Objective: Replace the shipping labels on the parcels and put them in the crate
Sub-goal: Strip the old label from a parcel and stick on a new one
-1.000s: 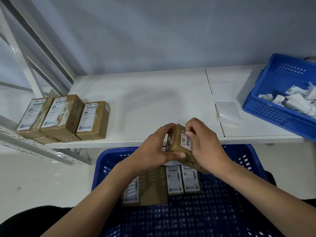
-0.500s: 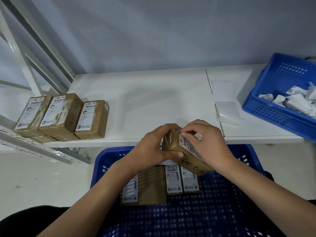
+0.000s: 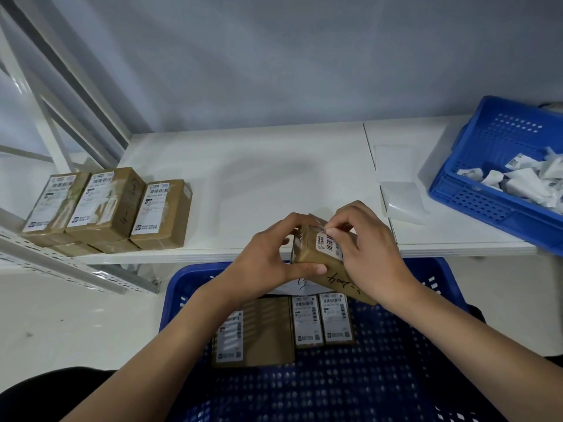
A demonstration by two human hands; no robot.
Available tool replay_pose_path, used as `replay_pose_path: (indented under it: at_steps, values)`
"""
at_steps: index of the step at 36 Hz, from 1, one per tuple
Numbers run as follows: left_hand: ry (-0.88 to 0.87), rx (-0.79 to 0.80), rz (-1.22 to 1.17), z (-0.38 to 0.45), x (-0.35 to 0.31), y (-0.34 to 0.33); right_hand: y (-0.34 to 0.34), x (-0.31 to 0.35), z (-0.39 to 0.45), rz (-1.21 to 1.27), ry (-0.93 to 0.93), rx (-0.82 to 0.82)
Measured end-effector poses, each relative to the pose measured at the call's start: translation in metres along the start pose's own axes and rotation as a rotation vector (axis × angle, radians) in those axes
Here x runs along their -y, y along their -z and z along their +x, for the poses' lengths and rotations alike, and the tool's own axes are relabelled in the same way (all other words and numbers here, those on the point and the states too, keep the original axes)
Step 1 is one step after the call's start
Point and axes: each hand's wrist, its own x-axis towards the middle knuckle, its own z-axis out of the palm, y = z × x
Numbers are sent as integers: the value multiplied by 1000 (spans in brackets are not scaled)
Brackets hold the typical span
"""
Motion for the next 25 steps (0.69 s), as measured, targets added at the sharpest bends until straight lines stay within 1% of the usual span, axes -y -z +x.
replay_pose_path:
  at_steps: [15,25]
  values:
    - [42,-23,-95,-1,-1,0,8,2,5,-10,-10,9]
    - [15,-111,10,1,4,-1,13,2,10,46,-77,61]
